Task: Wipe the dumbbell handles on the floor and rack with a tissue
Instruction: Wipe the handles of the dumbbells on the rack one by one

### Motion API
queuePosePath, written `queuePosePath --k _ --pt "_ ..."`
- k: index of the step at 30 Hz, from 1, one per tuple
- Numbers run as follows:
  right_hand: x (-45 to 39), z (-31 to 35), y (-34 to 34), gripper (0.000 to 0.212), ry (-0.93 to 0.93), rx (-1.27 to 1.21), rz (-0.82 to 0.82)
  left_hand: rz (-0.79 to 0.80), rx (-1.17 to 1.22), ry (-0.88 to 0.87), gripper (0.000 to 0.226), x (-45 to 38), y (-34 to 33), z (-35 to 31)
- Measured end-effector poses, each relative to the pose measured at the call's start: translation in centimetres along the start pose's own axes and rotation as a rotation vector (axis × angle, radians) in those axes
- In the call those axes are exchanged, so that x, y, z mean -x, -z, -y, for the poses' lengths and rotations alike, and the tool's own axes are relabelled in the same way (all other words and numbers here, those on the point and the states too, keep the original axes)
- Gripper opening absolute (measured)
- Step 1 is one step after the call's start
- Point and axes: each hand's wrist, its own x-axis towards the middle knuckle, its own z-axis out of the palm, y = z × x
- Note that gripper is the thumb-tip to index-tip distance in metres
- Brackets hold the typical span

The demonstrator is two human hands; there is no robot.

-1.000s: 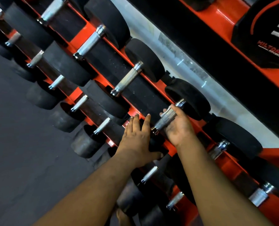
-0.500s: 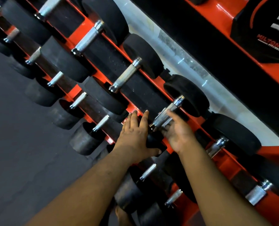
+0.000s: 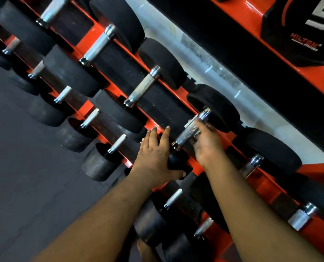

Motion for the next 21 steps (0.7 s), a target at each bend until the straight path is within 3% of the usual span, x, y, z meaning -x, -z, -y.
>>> queuePosePath --k 2,6,7,9,10,13,16,21 --pt "1.1 -2.1 0.2 0.037 -0.010 0.206 -0.025 0.004 0.003 0.008 0.143 0.0 0.0 0.0" --pt "2.0 -3.4 1.3 0.084 -0.080 0.452 0.073 0.006 -0.003 0.010 0.143 0.0 0.0 0.0" --pt "1.9 -2.8 1.3 0.075 -0.063 0.420 0.076 0.008 -0.006 0.009 0.143 0.0 0.0 0.0" --pt "1.6 -1.4 1.2 0.025 -0.016 0.243 0.041 0.006 -0.010 0.007 0.143 0.0 0.0 0.0" --pt "1.4 -0.9 1.1 0.012 0.014 0.186 0.016 0.004 -0.010 0.007 0.143 0.0 0.0 0.0" --pt "1.7 -1.9 1.4 0.015 0.060 0.319 -0.009 0.005 -0.006 0.008 0.143 -0.1 0.1 0.0" --pt "3.5 -3.4 1.5 0.013 -0.004 0.507 0.080 -0.001 0.013 0.015 0.143 0.0 0.1 -0.1" --pt "1.6 -0.7 0.6 0.010 0.066 0.214 -0.002 0.002 0.011 0.021 0.143 -0.1 0.0 0.0"
